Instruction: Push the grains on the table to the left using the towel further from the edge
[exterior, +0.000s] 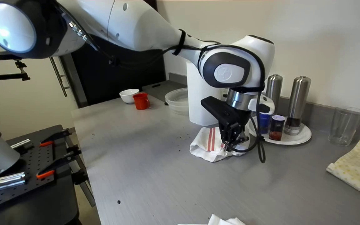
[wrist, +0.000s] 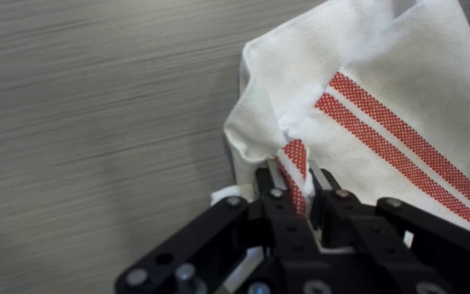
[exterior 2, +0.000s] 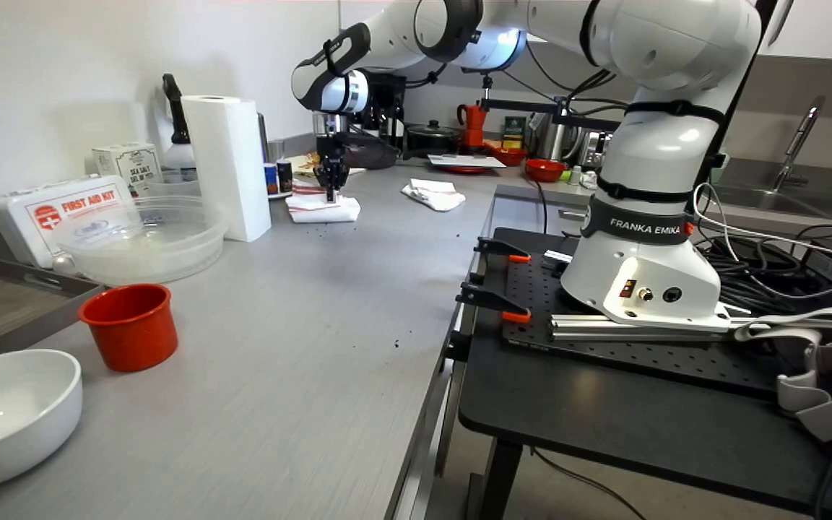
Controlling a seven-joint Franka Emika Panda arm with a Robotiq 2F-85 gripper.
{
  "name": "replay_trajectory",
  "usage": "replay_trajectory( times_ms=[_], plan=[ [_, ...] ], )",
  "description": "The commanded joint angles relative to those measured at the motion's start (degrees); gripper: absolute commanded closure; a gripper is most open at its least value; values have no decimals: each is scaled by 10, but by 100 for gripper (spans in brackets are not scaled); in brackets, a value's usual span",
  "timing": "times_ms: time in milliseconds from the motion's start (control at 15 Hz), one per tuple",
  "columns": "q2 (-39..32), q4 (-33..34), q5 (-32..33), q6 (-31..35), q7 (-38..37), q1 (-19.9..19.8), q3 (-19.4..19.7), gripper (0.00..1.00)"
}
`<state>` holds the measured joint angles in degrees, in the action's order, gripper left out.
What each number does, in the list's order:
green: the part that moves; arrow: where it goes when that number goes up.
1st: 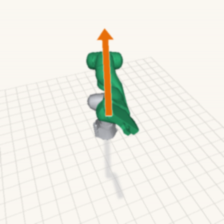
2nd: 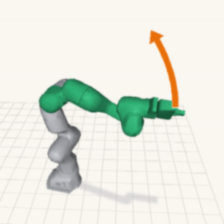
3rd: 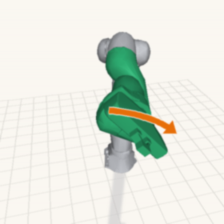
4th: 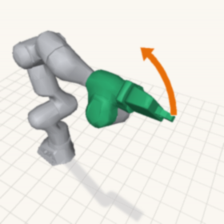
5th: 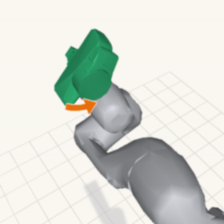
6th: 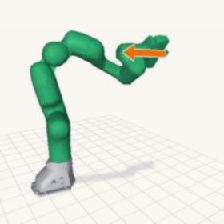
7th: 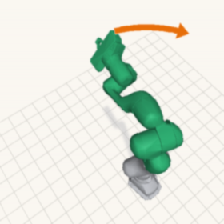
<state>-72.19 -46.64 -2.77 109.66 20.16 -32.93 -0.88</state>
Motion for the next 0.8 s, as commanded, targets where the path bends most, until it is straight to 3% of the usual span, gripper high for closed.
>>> replay_trajectory(
  times_ms=[0, 733],
  plan=[
    [52, -104, -1, 40, -11, 6, 2, 96],
    [204, -384, -2, 188, -36, 19, 0, 96]
  ],
)
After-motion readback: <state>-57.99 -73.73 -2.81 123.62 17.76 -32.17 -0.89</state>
